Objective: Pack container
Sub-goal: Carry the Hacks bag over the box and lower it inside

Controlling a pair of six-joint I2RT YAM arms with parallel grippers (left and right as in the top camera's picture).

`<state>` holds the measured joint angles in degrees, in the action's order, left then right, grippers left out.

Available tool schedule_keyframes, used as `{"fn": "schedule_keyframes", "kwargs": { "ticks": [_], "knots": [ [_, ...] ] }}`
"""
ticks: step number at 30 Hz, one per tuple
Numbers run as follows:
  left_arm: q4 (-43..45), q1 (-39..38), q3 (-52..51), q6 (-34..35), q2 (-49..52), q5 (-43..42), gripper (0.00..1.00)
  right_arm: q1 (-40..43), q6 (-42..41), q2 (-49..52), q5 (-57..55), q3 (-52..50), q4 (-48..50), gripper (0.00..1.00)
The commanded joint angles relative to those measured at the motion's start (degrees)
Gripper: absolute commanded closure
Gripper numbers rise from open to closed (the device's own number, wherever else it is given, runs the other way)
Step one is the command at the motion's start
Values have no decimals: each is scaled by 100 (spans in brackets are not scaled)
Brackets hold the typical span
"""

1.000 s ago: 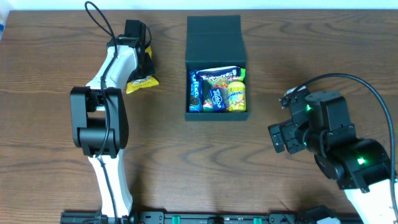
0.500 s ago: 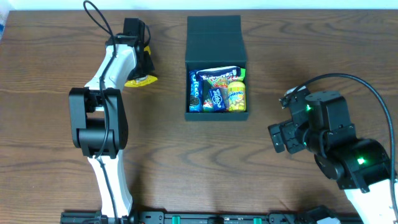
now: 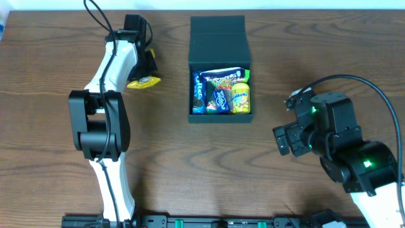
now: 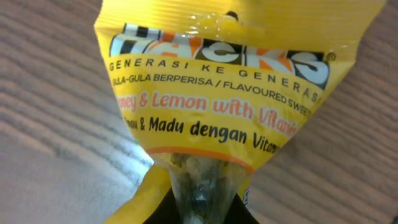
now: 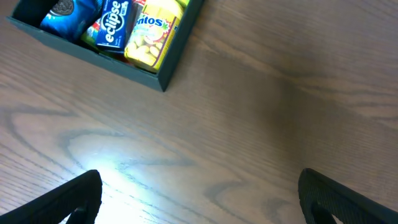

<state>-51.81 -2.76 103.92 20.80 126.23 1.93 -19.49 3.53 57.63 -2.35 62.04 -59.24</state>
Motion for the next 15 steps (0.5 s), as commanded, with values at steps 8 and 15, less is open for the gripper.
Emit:
{"fn": "schedule_keyframes", "kwargs": {
  "ticks": [8, 15],
  "knots": [
    [-693, 0, 824, -116, -286, -9, 94, 37, -4, -24, -44, 2, 11, 1],
    [-1198, -203, 1266, -426, -785, -9, 94, 37, -4, -24, -44, 2, 28, 1]
  ]
}}
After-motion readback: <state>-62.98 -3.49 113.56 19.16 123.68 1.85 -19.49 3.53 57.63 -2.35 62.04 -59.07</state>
